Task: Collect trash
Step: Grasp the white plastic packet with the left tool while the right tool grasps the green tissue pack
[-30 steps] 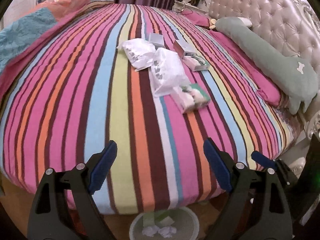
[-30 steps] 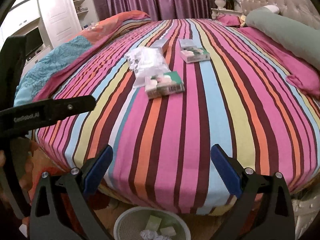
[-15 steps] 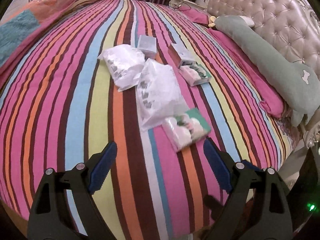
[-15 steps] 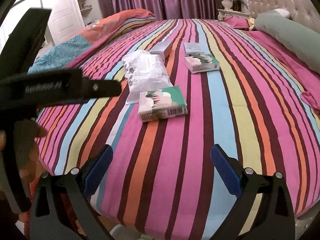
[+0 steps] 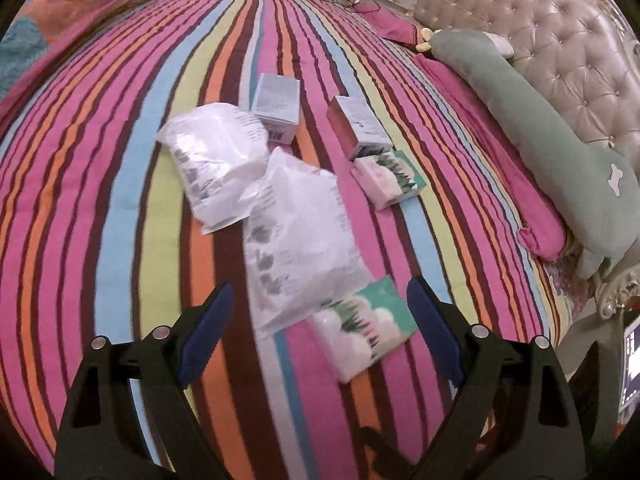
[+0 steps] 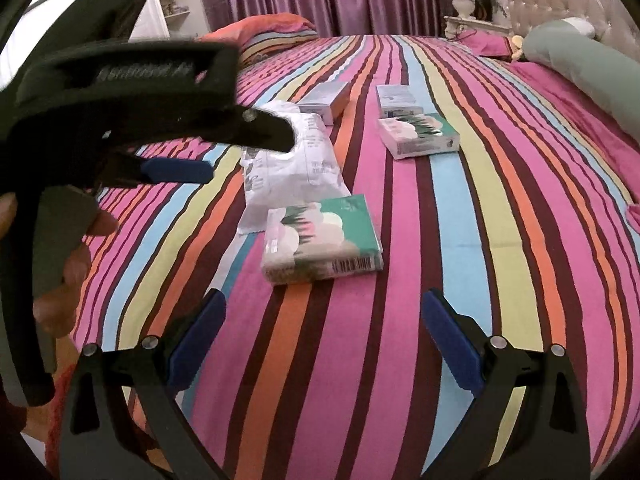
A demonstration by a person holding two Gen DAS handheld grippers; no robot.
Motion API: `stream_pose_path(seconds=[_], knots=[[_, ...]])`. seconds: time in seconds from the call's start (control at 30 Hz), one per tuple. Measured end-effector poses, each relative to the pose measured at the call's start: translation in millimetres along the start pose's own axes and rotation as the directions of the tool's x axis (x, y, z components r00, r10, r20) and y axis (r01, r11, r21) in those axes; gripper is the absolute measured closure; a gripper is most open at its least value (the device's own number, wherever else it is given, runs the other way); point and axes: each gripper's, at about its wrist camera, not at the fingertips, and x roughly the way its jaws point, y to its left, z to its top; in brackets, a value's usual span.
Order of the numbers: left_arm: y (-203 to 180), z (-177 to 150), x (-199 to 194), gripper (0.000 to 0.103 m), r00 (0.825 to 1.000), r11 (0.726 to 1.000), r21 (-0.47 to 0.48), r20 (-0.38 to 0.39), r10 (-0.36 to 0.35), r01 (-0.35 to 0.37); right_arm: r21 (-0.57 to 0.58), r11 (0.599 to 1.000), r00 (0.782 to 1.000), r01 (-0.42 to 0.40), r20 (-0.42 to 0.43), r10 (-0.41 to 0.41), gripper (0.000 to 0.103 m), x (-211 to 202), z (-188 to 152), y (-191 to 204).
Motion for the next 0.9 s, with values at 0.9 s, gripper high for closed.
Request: stream_pose_path(seconds=[0.9], knots=[[-2,35,67,0.025,0.977,0.983,-0.059,-0.135,0.165,-0.174,-0.107,0.994,0.999,0.02,-0.035,-0.024,0.01,42,22,6]])
